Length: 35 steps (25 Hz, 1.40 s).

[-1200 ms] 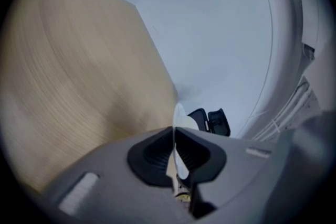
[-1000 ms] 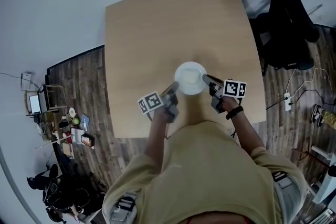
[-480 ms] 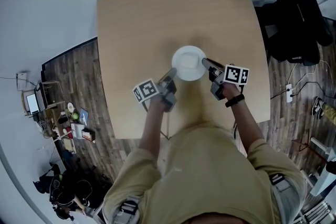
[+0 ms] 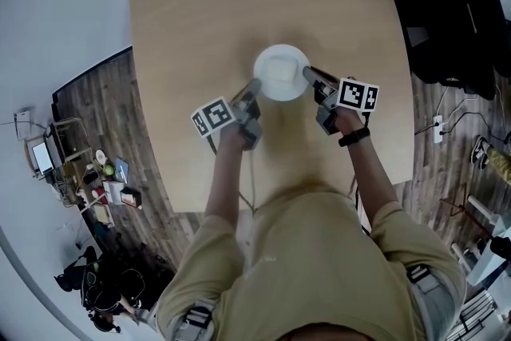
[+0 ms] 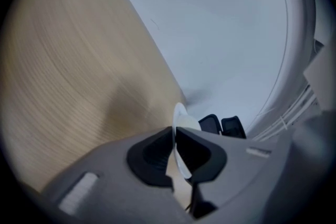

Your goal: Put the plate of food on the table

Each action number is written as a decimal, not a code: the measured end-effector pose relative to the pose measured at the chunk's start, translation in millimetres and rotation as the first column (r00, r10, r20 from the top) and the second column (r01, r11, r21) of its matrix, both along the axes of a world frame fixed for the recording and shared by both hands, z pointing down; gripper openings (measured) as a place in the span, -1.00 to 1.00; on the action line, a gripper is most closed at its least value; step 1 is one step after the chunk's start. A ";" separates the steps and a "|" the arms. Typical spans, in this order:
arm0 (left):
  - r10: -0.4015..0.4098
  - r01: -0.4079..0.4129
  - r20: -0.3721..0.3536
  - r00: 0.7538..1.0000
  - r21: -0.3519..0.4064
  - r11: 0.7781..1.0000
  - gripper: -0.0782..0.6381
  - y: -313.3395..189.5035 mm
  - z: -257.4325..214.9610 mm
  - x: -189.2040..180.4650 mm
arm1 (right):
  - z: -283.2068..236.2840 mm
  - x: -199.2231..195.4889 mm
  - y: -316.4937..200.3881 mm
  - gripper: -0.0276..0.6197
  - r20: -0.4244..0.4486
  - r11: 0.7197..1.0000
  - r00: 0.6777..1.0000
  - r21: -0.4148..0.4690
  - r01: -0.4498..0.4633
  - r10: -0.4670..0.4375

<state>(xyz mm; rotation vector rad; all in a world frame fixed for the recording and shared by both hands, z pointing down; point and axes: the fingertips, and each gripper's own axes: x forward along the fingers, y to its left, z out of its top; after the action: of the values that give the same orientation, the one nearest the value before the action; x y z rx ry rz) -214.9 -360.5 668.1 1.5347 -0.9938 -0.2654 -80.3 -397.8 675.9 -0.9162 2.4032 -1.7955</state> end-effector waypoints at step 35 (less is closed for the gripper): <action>0.091 -0.048 0.289 0.953 -0.154 0.987 -0.67 -83.1 103.4 -35.0 | 90.1 -30.2 -94.0 -0.76 -0.450 0.995 0.891 0.049 0.082 -0.051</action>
<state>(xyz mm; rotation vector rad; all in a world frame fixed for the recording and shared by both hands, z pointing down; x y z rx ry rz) -249.9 -443.6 771.6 1.4982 -1.1627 0.0894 -110.5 -491.8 766.0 -1.3917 2.7664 -1.6564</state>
